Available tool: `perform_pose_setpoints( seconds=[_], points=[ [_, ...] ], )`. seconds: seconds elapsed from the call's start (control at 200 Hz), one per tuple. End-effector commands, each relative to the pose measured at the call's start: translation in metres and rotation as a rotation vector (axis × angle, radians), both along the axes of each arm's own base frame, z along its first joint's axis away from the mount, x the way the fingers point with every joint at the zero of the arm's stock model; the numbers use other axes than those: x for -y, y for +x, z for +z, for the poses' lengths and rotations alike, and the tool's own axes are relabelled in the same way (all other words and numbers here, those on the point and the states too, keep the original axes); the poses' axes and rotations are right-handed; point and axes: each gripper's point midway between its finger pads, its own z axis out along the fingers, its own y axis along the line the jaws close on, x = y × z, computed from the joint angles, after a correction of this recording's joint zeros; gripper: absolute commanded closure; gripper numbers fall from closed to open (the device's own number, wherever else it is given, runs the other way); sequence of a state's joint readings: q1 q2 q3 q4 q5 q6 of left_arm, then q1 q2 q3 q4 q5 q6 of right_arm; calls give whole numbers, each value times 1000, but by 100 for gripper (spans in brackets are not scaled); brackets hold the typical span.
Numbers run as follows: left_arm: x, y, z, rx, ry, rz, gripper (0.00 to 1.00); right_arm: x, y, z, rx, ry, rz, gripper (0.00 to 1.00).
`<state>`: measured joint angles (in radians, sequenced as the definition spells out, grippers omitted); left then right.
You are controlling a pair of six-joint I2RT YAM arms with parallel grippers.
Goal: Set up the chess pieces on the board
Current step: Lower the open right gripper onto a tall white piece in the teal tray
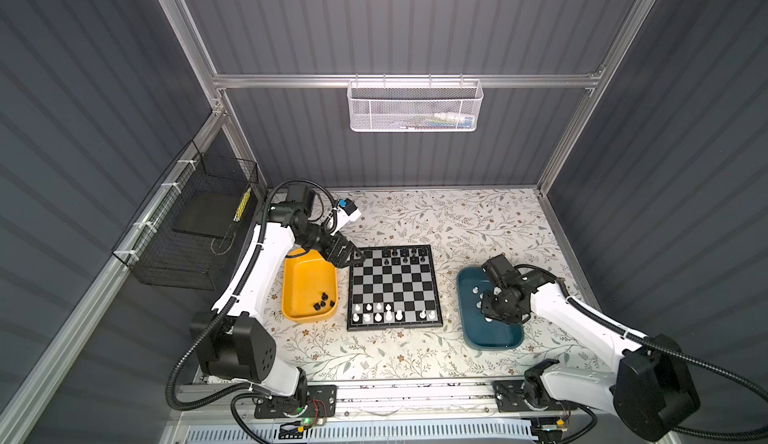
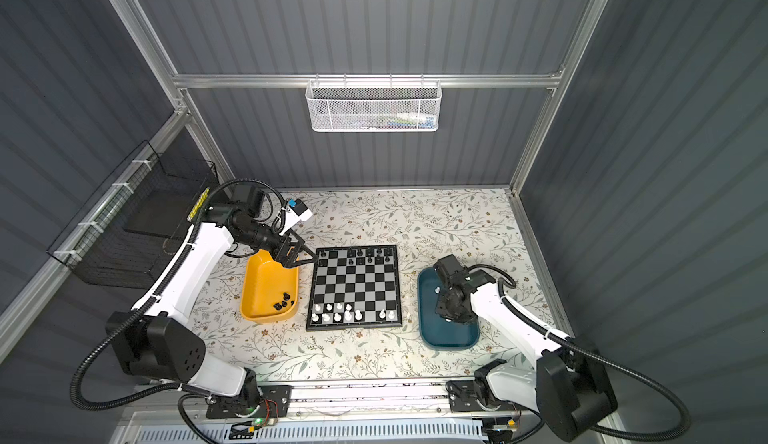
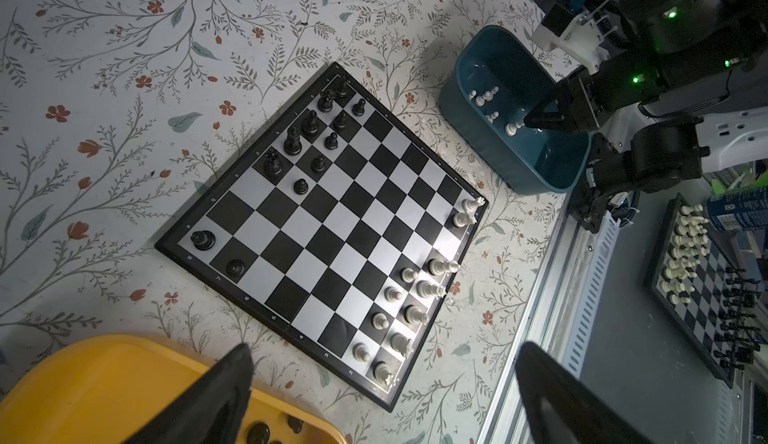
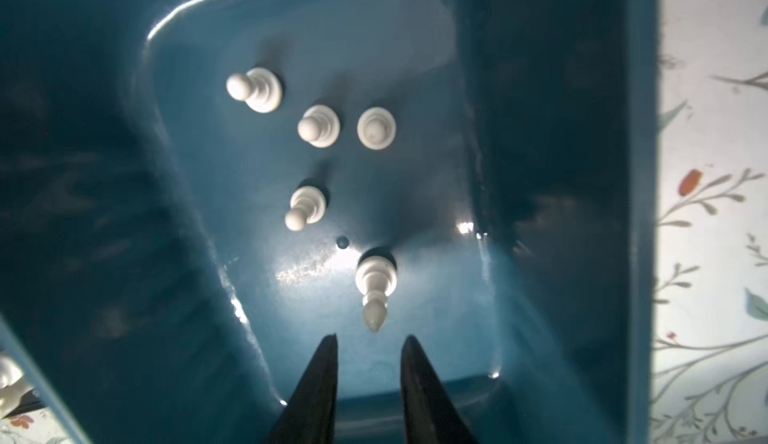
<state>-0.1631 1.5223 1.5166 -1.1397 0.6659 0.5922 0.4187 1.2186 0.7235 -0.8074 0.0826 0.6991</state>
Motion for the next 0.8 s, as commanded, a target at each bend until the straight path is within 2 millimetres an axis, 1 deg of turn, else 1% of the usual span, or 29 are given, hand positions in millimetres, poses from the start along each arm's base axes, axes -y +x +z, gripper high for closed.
perform_pose_setpoints(
  seconds=[0.0,0.17,0.575,0.795],
  points=[
    [1,-8,6,19,-3,-17,0,5,-1,-8,-17,-23,-10,71],
    [0,-7,5,25,4,-15,0,4,2,-13,-31,-27,-4,71],
    [0,-6,1,18,8,-9,1,6,-1,-27,-70,-41,-1,73],
    [0,-5,1,18,11,-8,0,5,1,-30,-70,-38,5,75]
  ],
)
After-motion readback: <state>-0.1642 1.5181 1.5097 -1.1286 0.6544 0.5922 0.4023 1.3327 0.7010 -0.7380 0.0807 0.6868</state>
